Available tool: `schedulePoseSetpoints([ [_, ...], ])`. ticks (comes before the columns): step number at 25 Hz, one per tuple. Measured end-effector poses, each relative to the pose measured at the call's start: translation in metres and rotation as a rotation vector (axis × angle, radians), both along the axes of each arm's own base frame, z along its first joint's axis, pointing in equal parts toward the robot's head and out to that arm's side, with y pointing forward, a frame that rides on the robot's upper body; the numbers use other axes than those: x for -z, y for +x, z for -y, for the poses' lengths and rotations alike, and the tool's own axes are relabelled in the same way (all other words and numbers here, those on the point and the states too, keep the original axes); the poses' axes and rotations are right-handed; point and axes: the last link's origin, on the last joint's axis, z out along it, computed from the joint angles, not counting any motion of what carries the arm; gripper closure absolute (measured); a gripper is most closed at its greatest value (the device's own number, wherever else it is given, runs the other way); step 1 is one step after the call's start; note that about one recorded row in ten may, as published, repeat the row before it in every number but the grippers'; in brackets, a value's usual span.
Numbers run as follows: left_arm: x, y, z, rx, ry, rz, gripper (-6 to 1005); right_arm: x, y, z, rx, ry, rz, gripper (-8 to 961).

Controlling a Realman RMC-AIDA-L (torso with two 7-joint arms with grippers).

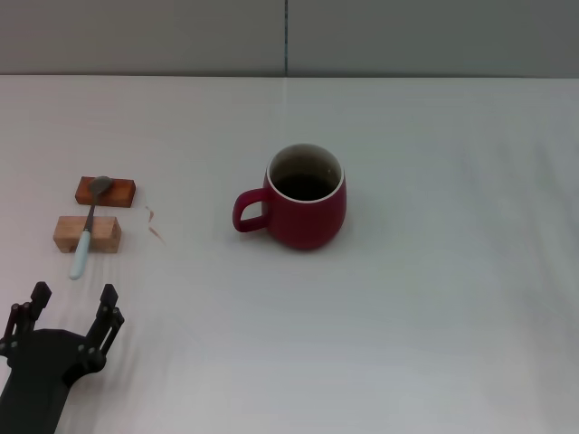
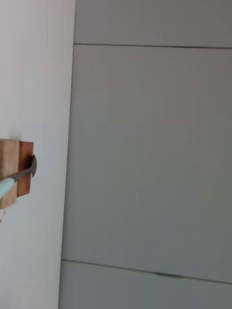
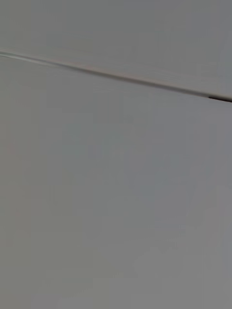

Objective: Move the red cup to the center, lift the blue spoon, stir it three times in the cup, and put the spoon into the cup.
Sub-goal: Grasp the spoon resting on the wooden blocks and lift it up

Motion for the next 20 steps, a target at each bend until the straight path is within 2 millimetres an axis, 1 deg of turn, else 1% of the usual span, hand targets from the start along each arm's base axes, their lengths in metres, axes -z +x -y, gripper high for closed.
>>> schedulePoseSetpoints([
  [4,0.004,0.000,-0.007,-0.008,-0.018,-0.012,249,0.001,0.001,0.002,0.000,0.001,-0.004,231],
  [11,0.005,0.000,-0.017,-0.001,-0.026,-0.025,251,0.002,0.003,0.005,0.005,0.001,-0.008,231],
  [20,-0.001,-0.006,-0.029,0.008,-0.013,-0.059,253,0.003,0.006,0.011,0.008,0.006,-0.011,232],
])
